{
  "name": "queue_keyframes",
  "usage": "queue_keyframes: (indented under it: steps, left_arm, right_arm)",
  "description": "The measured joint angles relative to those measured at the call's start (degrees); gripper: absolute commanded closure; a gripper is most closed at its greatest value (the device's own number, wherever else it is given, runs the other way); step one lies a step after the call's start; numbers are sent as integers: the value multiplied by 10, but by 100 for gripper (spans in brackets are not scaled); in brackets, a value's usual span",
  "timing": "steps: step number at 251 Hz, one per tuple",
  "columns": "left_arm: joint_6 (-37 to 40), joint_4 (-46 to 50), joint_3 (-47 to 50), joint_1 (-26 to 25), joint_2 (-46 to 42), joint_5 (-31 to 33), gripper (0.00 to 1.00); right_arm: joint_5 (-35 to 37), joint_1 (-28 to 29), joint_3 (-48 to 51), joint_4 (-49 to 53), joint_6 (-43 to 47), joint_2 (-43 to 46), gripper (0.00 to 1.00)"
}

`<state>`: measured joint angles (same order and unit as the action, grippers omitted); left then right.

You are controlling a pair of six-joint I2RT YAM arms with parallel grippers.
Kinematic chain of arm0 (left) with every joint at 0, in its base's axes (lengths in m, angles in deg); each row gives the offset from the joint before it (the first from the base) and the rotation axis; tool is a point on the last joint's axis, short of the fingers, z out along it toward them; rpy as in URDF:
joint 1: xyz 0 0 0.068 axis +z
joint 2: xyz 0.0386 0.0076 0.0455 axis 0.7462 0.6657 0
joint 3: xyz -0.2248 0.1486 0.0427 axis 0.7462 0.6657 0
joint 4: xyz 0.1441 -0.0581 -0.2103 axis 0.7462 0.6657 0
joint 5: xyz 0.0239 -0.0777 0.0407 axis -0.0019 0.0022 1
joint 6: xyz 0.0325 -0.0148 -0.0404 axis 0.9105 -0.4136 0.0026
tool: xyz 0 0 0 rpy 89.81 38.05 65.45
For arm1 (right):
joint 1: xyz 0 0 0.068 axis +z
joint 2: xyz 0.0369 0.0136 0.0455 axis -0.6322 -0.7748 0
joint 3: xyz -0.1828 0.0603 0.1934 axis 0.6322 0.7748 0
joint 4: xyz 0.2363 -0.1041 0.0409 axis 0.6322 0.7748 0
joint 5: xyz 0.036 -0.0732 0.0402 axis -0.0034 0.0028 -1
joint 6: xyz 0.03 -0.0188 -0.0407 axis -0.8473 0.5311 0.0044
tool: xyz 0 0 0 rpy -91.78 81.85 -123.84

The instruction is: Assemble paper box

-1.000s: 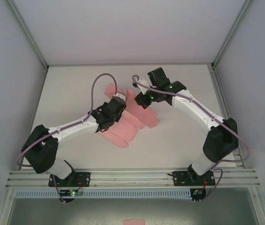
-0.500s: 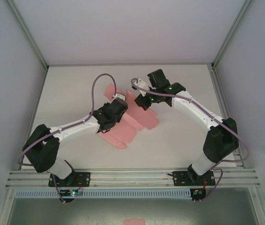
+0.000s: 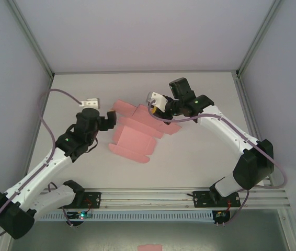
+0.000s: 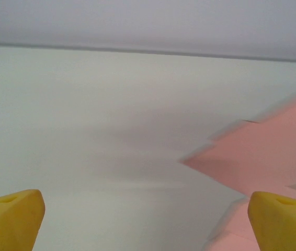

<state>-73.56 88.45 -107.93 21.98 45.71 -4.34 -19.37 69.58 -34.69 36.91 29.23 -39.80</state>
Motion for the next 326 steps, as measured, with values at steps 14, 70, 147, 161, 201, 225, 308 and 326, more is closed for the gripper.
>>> queue_keyframes:
  steps: [14, 70, 147, 161, 201, 225, 308, 326]
  left_arm:
    - [-14, 4, 14, 34, 1, -6, 0]
    - [3, -20, 63, 122, 5, -128, 0]
    - [162, -114, 65, 132, 56, -403, 22]
    - [186, -114, 50, 132, 86, -435, 30]
    - [229, -115, 21, 132, 143, -491, 44]
    - [245, -114, 10, 132, 160, -514, 55]
    - [238, -126, 6, 104, 166, -454, 84]
    - [227, -143, 18, 92, 164, -422, 84]
  right_arm:
    - [0, 0, 0, 0, 10, 0, 100]
    - [-7, 0, -8, 31, 61, -8, 100]
    - [-13, 1, -27, 64, 113, -35, 100]
    - [-13, 2, -27, 64, 120, -35, 100]
    - [-13, 2, -27, 63, 128, -35, 100]
    - [-13, 2, -29, 69, 132, -37, 100]
    - [33, 5, -39, 46, 85, -42, 100]
    - [71, 17, -30, 19, 79, -42, 100]
